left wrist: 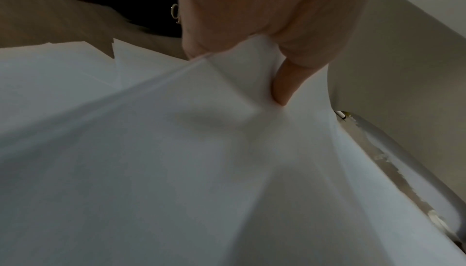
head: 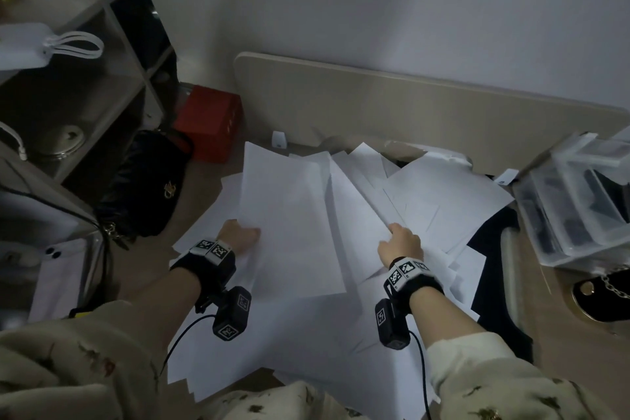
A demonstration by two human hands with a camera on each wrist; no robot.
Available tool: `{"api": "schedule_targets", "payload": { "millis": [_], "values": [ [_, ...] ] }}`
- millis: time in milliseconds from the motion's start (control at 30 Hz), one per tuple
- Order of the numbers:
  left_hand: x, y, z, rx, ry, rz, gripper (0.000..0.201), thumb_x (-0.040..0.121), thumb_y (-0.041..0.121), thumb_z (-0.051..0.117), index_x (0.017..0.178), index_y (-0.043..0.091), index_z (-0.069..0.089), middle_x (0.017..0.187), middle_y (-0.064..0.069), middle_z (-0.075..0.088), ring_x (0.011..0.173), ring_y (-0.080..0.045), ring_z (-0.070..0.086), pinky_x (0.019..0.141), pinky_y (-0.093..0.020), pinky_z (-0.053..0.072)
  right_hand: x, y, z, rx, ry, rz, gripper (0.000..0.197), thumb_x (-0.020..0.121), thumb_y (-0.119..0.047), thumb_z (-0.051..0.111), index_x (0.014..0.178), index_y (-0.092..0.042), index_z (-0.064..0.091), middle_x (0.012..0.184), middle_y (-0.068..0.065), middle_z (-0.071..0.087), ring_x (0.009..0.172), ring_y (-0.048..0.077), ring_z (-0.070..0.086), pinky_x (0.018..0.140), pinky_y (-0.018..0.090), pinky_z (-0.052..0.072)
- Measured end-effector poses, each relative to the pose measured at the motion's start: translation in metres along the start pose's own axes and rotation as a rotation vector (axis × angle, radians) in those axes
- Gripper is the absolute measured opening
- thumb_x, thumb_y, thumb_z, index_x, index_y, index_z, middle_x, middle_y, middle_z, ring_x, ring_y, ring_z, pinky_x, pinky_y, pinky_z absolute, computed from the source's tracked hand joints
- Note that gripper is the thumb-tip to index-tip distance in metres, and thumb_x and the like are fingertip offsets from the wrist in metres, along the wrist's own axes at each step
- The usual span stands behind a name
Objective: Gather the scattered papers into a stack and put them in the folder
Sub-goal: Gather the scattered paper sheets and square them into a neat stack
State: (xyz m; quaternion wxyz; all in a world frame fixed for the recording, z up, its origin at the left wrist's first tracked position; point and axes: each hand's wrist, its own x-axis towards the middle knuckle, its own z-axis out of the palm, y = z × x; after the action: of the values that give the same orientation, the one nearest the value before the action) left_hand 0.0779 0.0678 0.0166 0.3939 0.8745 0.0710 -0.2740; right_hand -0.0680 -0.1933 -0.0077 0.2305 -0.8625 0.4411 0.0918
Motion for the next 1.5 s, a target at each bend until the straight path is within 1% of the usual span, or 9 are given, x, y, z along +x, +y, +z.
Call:
{"api": "schedule_targets", "payload": {
  "millis": [133, 300, 600, 767, 900, 1033, 1233, 1333, 1500],
  "values": [
    [0.008, 0.009, 0.006, 0.004, -0.015, -0.005, 0.031, 0.088, 0.005, 0.059, 0.113, -0.013, 0.057, 0.113, -0.021, 0.063, 0.109, -0.034, 0.059, 0.090, -0.032, 0.044, 0.014, -0.005, -0.003, -0.083, -0.047, -0.048, 0.063, 0.085, -0.034, 0.062, 0.141, -0.023, 0.034, 0.144, 0.003, 0.039, 0.133, 0.027, 0.031, 0.102, 0.038, 0.034],
    [0.015, 0.012, 0.013, 0.066, -0.030, -0.039, 0.039, 0.088, 0.008, 0.061, 0.120, -0.012, 0.053, 0.122, -0.018, 0.060, 0.115, -0.033, 0.057, 0.095, -0.032, 0.043, 0.024, -0.015, 0.006, -0.048, -0.165, -0.053, 0.081, 0.080, -0.036, 0.068, 0.146, -0.020, 0.025, 0.148, 0.004, 0.033, 0.136, 0.028, 0.029, 0.106, 0.041, 0.034],
    [0.017, 0.007, 0.012, 0.170, -0.074, -0.086, 0.043, 0.089, 0.014, 0.060, 0.123, -0.011, 0.050, 0.125, -0.021, 0.058, 0.117, -0.034, 0.055, 0.095, -0.032, 0.043, 0.022, -0.022, 0.017, -0.095, -0.170, 0.037, 0.076, 0.076, -0.037, 0.069, 0.139, -0.015, 0.032, 0.138, 0.005, 0.042, 0.128, 0.026, 0.037, 0.099, 0.041, 0.032],
    [0.018, 0.004, 0.012, 0.209, -0.072, -0.089, 0.045, 0.090, 0.016, 0.060, 0.125, -0.010, 0.049, 0.128, -0.021, 0.056, 0.119, -0.035, 0.053, 0.098, -0.033, 0.042, 0.017, -0.020, 0.020, -0.186, -0.137, 0.012, 0.081, 0.069, -0.049, 0.071, 0.135, -0.018, 0.036, 0.138, 0.005, 0.034, 0.125, 0.025, 0.033, 0.098, 0.039, 0.032],
    [0.020, 0.002, 0.011, 0.225, -0.095, -0.075, 0.041, 0.090, 0.014, 0.059, 0.122, -0.010, 0.053, 0.124, -0.021, 0.059, 0.116, -0.035, 0.055, 0.096, -0.032, 0.043, 0.011, -0.024, 0.029, -0.209, -0.173, -0.010, 0.079, 0.068, -0.042, 0.073, 0.131, -0.014, 0.037, 0.133, 0.007, 0.040, 0.123, 0.026, 0.043, 0.100, 0.039, 0.035],
    [0.017, -0.001, 0.012, 0.225, -0.113, -0.091, 0.044, 0.090, 0.015, 0.059, 0.125, -0.010, 0.051, 0.126, -0.020, 0.058, 0.117, -0.035, 0.055, 0.096, -0.032, 0.043, 0.003, -0.027, 0.039, -0.157, -0.189, 0.072, 0.069, 0.066, -0.035, 0.076, 0.121, -0.013, 0.042, 0.118, 0.004, 0.056, 0.112, 0.023, 0.055, 0.090, 0.033, 0.041],
    [0.012, -0.006, 0.011, 0.215, -0.126, -0.087, 0.041, 0.089, 0.014, 0.059, 0.123, -0.009, 0.053, 0.125, -0.020, 0.059, 0.116, -0.034, 0.056, 0.097, -0.031, 0.043, -0.014, -0.021, 0.044, 0.036, -0.264, 0.020, 0.010, 0.066, -0.020, 0.063, 0.073, -0.013, 0.060, 0.078, 0.003, 0.066, 0.073, 0.021, 0.063, 0.064, 0.025, 0.054],
    [0.007, -0.007, 0.010, 0.207, -0.132, -0.085, 0.041, 0.090, 0.013, 0.058, 0.124, -0.008, 0.052, 0.126, -0.020, 0.058, 0.117, -0.034, 0.055, 0.094, -0.029, 0.042, -0.026, -0.016, 0.040, 0.216, -0.277, 0.015, 0.018, 0.070, -0.022, 0.061, 0.063, -0.016, 0.045, 0.065, 0.003, 0.049, 0.061, 0.020, 0.045, 0.056, 0.025, 0.036],
    [-0.005, -0.010, 0.008, 0.175, -0.191, -0.073, 0.045, 0.090, 0.016, 0.061, 0.128, -0.005, 0.051, 0.129, -0.017, 0.056, 0.121, -0.032, 0.052, 0.096, -0.027, 0.040, -0.042, 0.003, 0.035, 0.348, -0.163, 0.018, 0.039, 0.087, -0.020, 0.054, 0.058, -0.019, 0.028, 0.059, 0.001, 0.032, 0.063, 0.021, 0.031, 0.057, 0.030, 0.022]
  ]
}}
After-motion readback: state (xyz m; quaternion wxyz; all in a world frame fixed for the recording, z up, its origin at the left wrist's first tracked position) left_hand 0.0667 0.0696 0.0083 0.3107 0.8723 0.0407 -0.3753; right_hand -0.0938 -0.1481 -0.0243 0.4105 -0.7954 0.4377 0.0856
